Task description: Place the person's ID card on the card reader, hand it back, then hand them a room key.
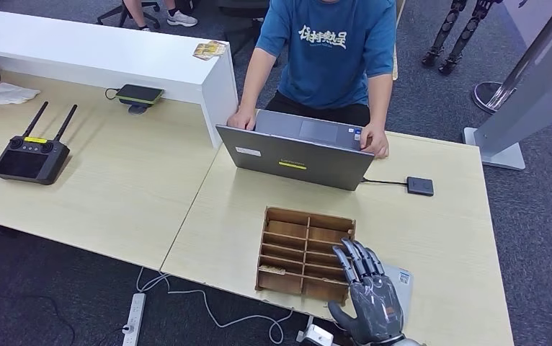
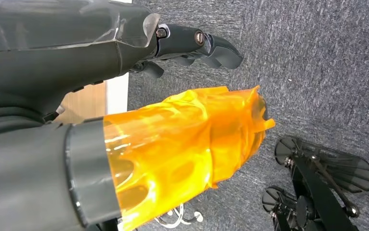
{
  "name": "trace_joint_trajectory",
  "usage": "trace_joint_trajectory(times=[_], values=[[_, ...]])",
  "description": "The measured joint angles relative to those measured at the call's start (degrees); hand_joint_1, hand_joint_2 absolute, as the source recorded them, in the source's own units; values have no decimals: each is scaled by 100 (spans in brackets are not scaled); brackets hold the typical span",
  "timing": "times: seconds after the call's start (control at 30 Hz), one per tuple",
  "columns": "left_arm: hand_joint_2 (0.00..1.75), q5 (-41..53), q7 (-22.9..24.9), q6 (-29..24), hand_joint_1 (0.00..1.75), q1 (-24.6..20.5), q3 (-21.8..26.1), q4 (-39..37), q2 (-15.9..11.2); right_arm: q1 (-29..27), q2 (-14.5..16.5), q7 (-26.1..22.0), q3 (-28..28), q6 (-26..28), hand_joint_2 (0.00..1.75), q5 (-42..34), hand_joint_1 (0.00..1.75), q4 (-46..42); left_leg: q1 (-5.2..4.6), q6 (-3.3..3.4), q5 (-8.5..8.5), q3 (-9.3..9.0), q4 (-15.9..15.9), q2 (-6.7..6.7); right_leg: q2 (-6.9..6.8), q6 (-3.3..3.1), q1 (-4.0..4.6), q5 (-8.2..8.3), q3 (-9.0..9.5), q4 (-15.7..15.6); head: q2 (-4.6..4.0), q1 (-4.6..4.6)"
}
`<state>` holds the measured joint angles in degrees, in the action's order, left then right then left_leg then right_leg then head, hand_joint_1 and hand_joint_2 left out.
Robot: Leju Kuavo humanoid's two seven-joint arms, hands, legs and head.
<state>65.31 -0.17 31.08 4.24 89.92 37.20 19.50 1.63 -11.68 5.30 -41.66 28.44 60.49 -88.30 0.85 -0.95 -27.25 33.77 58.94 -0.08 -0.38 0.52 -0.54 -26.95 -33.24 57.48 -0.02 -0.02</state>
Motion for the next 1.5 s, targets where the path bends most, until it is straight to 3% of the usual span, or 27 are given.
trace_joint_trajectory(times=[0.47,1.03,1.13,1.2,1.27,1.33,1.4,1.5], values=[[0,68,13,77,0,0,0,0,-1,119,26,43,-36,-398,175,-7,0,333,0,0,0,1,0,0,0,0,0,0,0,0,0,1],[0,83,13,80,0,0,0,0,-2,194,48,69,-93,-333,175,-50,1,484,0,0,0,1,0,0,0,0,0,0,0,0,0,0],[0,82,13,79,0,0,0,0,-2,190,47,69,-93,-278,175,-96,20,481,0,0,0,0,0,0,0,0,0,0,0,0,0,0],[0,82,13,79,0,0,0,0,-2,188,47,68,-93,-264,175,-94,56,479,0,0,0,0,0,0,0,0,0,0,0,0,0,0],[0,83,13,80,0,0,0,0,-2,186,47,64,-93,-243,175,-78,108,478,0,0,0,0,0,0,0,0,0,0,0,0,0,0],[0,83,11,80,0,0,0,0,-2,183,48,58,-93,-217,175,-61,140,478,0,0,0,0,0,0,0,0,0,0,0,0,0,0],[0,83,11,80,0,0,0,0,-2,176,48,51,-93,-203,175,-44,154,478,0,0,0,0,0,0,0,0,0,0,0,0,0,0],[0,83,11,80,0,0,0,0,-2,167,48,45,-93,-198,175,-16,158,478,0,0,0,0,0,0,0,0,0,0,0,0,0,0]])
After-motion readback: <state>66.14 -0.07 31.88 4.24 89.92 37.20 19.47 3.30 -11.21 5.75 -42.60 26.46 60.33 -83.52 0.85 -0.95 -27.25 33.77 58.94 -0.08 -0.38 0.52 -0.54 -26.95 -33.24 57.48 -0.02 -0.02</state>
